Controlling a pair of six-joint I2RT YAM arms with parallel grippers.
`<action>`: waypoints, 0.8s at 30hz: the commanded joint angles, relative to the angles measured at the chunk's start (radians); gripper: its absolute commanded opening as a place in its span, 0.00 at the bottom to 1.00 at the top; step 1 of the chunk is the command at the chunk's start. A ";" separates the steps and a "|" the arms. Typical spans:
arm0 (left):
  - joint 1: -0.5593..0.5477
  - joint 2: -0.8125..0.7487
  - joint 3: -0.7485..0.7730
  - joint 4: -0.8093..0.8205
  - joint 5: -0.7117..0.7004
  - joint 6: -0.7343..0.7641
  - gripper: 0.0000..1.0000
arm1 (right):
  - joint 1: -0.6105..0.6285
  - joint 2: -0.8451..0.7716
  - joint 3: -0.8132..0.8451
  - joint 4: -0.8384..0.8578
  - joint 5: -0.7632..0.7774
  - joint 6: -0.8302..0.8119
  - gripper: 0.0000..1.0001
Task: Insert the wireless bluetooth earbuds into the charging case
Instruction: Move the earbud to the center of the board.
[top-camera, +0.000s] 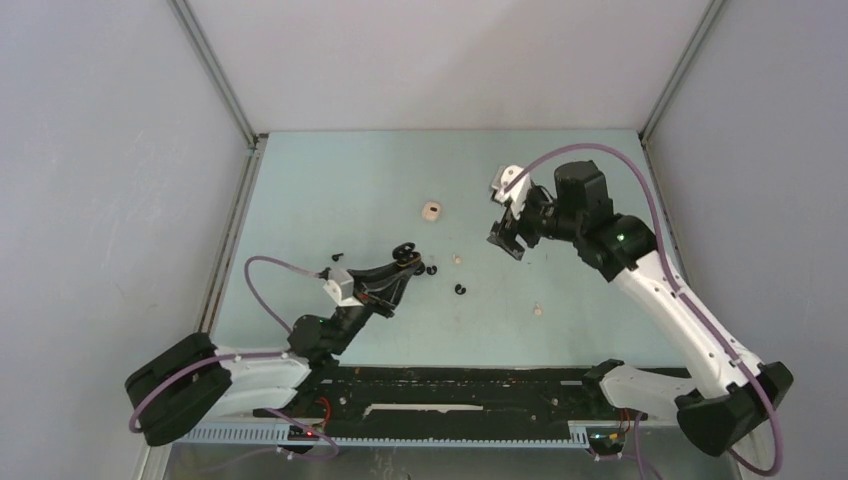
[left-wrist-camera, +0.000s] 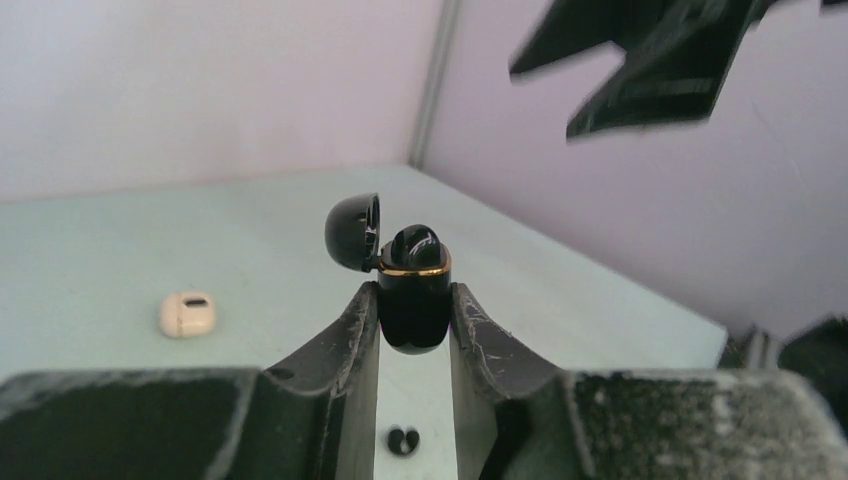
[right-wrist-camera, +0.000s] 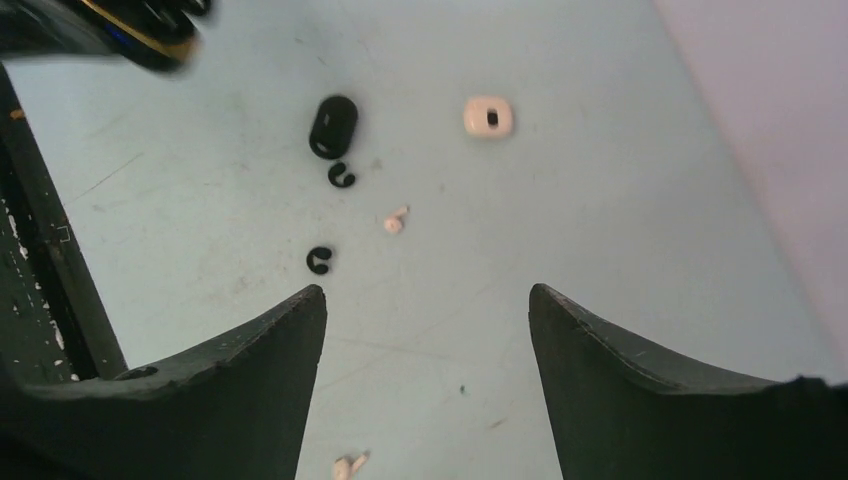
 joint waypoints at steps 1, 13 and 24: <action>0.002 -0.176 -0.004 -0.049 -0.246 0.016 0.00 | -0.094 0.083 0.048 -0.130 -0.058 0.113 0.75; -0.001 -0.772 0.224 -1.066 -0.711 -0.029 0.00 | -0.026 0.340 0.053 0.105 -0.164 0.241 0.61; -0.003 -0.794 0.405 -1.279 -0.662 0.041 0.00 | 0.173 0.859 0.359 0.328 -0.088 0.434 0.53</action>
